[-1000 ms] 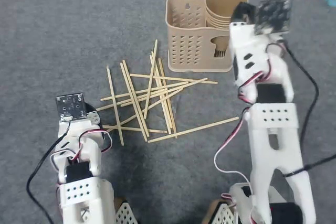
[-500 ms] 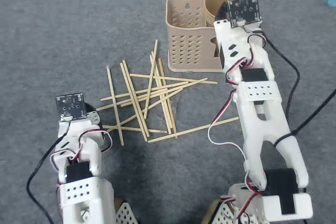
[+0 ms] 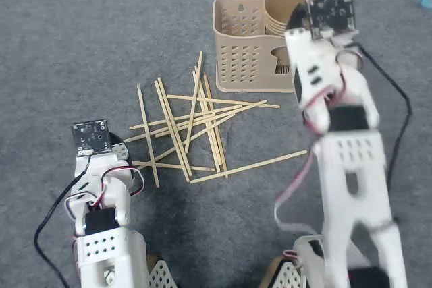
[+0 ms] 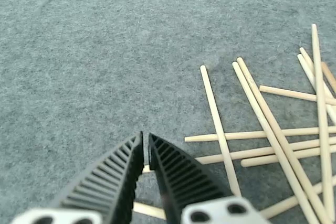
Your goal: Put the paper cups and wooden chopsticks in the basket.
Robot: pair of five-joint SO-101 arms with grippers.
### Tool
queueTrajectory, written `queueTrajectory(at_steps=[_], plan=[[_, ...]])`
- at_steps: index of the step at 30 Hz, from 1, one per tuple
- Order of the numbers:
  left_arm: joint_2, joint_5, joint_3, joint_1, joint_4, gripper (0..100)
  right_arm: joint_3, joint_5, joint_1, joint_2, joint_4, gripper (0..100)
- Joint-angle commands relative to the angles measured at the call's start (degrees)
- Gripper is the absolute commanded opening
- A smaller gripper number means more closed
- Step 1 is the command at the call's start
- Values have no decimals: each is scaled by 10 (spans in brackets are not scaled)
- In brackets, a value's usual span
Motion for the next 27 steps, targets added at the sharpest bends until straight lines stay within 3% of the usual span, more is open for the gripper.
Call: queueTrajectory(at_steps=[1, 6, 11, 15, 19, 27], plan=[[-8, -6, -2, -1, -16, 13, -36, 45, -73, -133, 212, 143], [-8, -4, -5, -5, -16, 13, 5, 223, -251, -217, 404, 148], [-4, 29, -20, -41, -14, 13, 107, 316, -360, -232, 479, 151], [-3, 49, -24, -57, -14, 21, 213, 340, -410, -231, 445, 161], [-3, 77, -24, -60, -13, 93, 291, 339, -440, -216, 382, 207], [-2, 98, -31, -89, -15, 119, 303, 342, -443, -30, 233, 206]])
